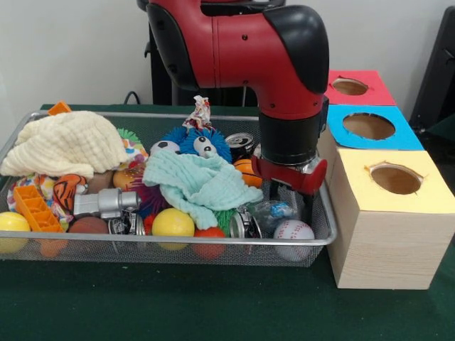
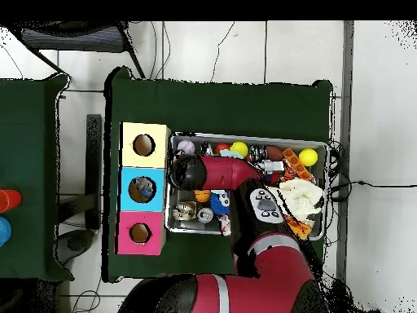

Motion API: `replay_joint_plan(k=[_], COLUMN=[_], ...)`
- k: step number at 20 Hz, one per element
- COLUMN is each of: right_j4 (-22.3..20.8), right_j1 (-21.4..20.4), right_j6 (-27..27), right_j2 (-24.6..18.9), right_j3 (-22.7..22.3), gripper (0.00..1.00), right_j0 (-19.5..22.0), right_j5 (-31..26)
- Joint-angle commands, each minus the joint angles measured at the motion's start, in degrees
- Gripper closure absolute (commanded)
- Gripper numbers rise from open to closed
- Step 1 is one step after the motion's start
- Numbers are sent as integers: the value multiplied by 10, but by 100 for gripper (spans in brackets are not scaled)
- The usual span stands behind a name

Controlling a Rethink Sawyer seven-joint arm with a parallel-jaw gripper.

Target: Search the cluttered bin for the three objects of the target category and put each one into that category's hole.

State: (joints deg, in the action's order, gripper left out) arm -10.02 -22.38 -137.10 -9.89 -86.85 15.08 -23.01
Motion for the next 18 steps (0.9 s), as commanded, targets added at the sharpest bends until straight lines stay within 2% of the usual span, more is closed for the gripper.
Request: replay_joint_plan(k=[1,10,18], right_j4=[10,16,22], right_j1=[24,18,-26], right_j6=[-17,-27,-45], right_j2=[-44,-31,16], right_j3=[55,65,64], gripper=[0,0,0], right_j0=[25,13,-15], right_j5=[54,35,-35])
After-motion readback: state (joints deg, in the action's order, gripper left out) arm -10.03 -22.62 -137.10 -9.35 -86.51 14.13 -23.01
